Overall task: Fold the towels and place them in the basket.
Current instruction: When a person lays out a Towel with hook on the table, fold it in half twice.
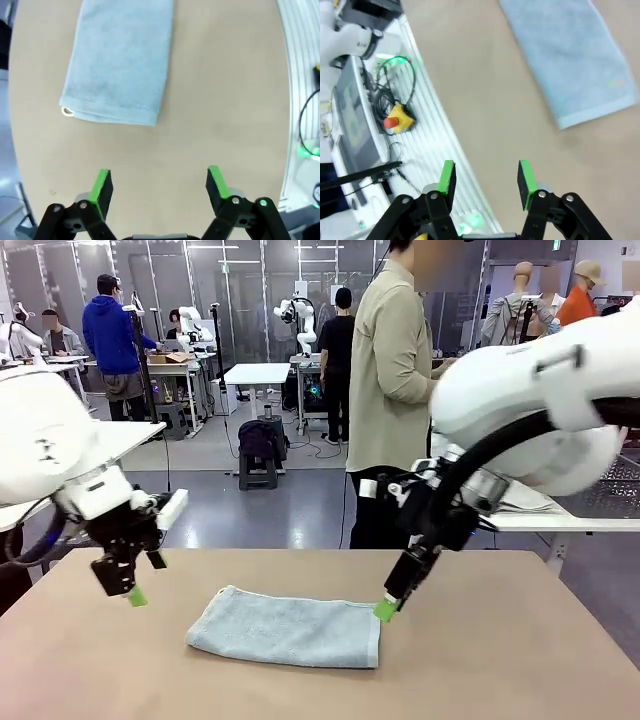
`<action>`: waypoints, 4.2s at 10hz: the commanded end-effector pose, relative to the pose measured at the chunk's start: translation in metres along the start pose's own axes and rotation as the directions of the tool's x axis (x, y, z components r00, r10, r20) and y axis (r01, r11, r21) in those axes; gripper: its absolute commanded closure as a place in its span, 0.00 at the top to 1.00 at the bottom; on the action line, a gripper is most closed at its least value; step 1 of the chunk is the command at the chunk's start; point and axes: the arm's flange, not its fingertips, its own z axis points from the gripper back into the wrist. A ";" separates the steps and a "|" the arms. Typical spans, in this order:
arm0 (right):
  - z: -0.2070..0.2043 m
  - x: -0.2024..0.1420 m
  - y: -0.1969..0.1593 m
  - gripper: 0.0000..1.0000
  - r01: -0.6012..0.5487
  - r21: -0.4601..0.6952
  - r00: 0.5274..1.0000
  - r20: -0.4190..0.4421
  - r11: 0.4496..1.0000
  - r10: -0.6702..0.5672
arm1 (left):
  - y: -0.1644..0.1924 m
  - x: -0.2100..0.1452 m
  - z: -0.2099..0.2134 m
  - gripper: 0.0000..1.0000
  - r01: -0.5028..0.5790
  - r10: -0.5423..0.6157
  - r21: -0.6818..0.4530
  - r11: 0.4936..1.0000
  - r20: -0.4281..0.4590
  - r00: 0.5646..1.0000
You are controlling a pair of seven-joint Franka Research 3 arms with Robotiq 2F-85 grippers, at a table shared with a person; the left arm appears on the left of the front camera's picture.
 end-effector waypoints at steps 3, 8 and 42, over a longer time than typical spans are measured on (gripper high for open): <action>-0.008 -0.021 0.016 0.63 0.392 0.032 0.913 0.110 0.919 -0.393 | -0.010 -0.017 0.002 0.94 0.112 -0.106 -0.030 0.993 0.145 0.984; -0.004 -0.026 0.008 0.63 0.258 0.044 0.964 0.052 0.965 -0.260 | -0.016 -0.065 0.001 0.94 0.211 -0.138 -0.086 0.974 0.517 0.845; -0.104 0.080 -0.033 1.00 0.909 -0.322 0.397 0.473 0.265 -0.786 | -0.029 -0.093 -0.012 0.94 0.113 0.032 -0.170 0.979 0.677 0.736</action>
